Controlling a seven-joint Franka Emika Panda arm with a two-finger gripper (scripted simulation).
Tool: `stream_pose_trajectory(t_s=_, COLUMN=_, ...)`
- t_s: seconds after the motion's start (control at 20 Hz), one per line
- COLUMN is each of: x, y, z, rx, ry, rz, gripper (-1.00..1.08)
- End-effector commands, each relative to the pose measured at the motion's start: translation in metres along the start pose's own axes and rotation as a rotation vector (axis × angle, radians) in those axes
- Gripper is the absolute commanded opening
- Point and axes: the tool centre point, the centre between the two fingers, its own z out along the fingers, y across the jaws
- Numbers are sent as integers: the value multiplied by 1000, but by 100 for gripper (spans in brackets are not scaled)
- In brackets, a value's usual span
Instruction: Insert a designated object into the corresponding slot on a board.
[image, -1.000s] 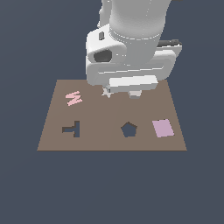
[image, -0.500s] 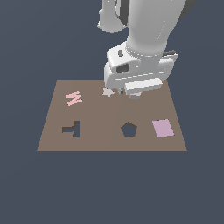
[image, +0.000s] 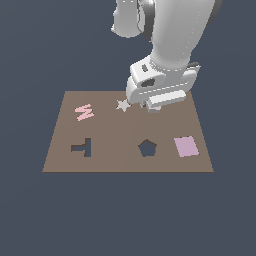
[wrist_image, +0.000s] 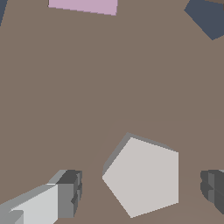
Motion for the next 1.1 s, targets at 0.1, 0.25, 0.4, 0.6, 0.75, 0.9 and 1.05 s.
stream_pose_trajectory(t_s=0.1, x=0, y=0, z=1, rx=0, ry=0, rz=0, gripper=100)
stream_pose_trajectory(t_s=0.25, x=0, y=0, z=8, rx=-1, ry=0, rz=-1, gripper=100)
stream_pose_trajectory(t_s=0.4, x=0, y=0, z=17, rx=-1, ry=0, rz=-1, gripper=100)
stream_pose_trajectory(t_s=0.6, x=0, y=0, z=22, rx=-2, ry=1, rz=-2, gripper=100)
stream_pose_trajectory(t_s=0.75, x=0, y=0, z=22, rx=-2, ry=1, rz=-2, gripper=-100)
stream_pose_trajectory(t_s=0.9, x=0, y=0, z=22, rx=-2, ry=1, rz=-2, gripper=-100)
stream_pose_trajectory(t_s=1.05, x=0, y=0, z=22, rx=-2, ry=1, rz=-2, gripper=-100)
